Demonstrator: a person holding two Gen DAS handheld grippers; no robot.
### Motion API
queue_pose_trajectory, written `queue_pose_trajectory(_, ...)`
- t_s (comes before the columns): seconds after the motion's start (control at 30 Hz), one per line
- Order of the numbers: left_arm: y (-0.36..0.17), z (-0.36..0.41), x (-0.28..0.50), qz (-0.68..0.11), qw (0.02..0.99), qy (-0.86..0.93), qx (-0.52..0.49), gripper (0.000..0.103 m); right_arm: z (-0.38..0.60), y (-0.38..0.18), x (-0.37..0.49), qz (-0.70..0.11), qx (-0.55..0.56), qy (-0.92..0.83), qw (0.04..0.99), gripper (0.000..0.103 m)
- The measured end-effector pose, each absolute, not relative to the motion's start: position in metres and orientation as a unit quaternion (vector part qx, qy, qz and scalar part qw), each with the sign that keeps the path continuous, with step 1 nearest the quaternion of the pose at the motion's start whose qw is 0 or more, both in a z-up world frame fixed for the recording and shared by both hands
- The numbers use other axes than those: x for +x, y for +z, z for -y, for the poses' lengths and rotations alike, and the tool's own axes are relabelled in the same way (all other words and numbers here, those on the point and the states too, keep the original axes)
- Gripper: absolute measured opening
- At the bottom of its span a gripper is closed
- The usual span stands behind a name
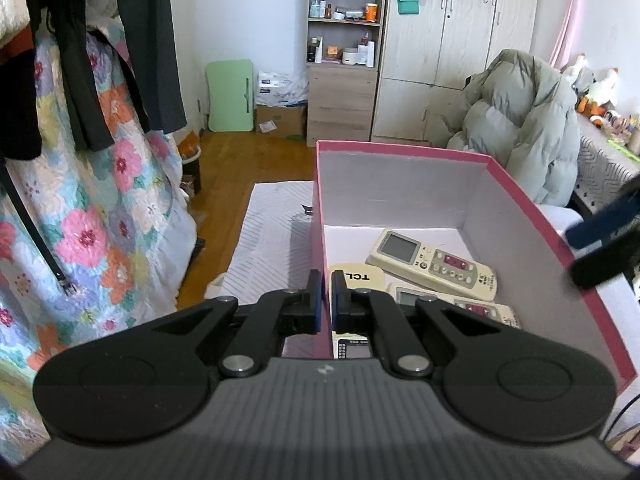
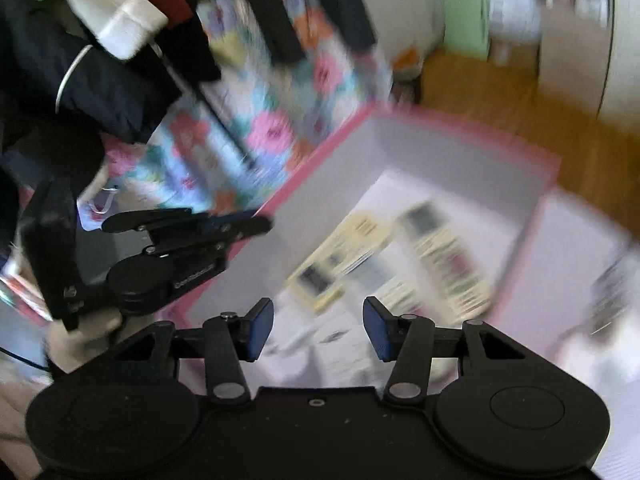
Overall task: Organize rigid objects
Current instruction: 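Release the charger and move the right tool back to the key ring, then grasp the metal key ring with the right tool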
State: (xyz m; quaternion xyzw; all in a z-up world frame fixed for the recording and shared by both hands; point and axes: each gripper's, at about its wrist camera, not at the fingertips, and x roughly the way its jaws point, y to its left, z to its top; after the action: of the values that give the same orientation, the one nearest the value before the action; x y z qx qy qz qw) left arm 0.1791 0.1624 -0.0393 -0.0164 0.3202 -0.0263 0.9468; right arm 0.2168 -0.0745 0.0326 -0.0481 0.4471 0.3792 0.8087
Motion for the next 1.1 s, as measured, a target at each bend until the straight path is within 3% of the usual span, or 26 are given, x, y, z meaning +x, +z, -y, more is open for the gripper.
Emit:
queue_pose_trajectory(0.2, -0.042, -0.151, 0.179, -0.319, 0.948, -0.009, 0.009, 0.004, 0.129, 0.033, 0.215, -0.443, -0.053, 0.326, 0.833, 0.056)
queue_pose_trajectory(0.43, -0.044, -0.146, 0.181, -0.323, 0.946, -0.002, 0.016, 0.004, 0.163, -0.020, 0.205, -0.468, -0.074, 0.261, 0.841, 0.056)
queue_pose_trajectory(0.63, -0.047, -0.145, 0.184, -0.328, 0.945, 0.000, 0.020, 0.004, 0.172, -0.061, 0.195, -0.492, -0.109, 0.279, 0.817, 0.048)
queue_pose_trajectory(0.8, -0.048, -0.145, 0.185, -0.329, 0.944, -0.001, 0.019, 0.004, 0.151, -0.086, 0.175, -0.450, -0.275, 0.311, 0.790, 0.039)
queue_pose_trajectory(0.93, -0.049, -0.146, 0.186, -0.330, 0.944, -0.002, 0.018, 0.004, 0.152, -0.094, 0.186, -0.458, -0.244, 0.322, 0.792, 0.039)
queue_pose_trajectory(1.0, -0.049, -0.145, 0.186, -0.330, 0.944, -0.002, 0.017, 0.004, 0.153, -0.093, 0.189, -0.460, -0.241, 0.329, 0.789, 0.028)
queue_pose_trajectory(1.03, -0.049, -0.146, 0.186, -0.330, 0.944, -0.002, 0.018, 0.004, 0.153, -0.092, 0.190, -0.466, -0.237, 0.332, 0.785, 0.006)
queue_pose_trajectory(1.1, -0.049, -0.146, 0.186, -0.331, 0.944, -0.003, 0.015, 0.004, 0.151, -0.087, 0.194, -0.473, -0.220, 0.337, 0.784, 0.004)
